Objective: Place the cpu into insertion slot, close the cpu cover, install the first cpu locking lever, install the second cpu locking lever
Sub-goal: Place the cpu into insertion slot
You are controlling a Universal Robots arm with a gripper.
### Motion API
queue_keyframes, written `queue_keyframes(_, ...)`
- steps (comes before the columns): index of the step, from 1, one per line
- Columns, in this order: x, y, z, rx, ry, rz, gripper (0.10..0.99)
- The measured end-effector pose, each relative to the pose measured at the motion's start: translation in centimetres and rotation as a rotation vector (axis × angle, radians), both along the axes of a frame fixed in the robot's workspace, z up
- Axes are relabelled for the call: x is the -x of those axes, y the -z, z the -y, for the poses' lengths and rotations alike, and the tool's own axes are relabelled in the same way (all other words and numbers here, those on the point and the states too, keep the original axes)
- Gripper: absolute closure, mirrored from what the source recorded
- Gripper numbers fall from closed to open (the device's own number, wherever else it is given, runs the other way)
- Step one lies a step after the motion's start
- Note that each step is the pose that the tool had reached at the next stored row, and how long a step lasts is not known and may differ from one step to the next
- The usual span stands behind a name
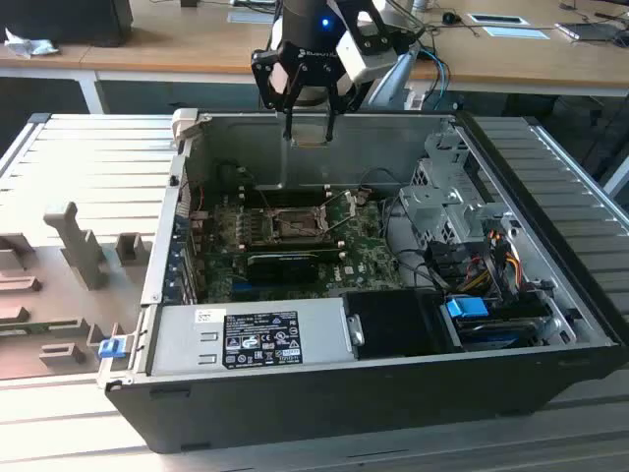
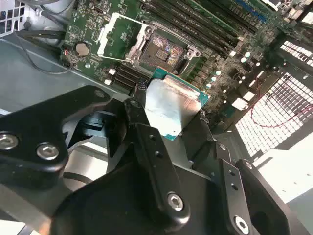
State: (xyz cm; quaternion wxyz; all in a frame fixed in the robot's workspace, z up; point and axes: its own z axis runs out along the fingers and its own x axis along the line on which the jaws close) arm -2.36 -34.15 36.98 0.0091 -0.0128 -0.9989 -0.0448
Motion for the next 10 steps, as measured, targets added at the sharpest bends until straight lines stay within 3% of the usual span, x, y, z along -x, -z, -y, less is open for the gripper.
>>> queue_keyframes(10, 0.00, 0.00, 0.00, 0.000, 0.067, -0.0001, 0.549)
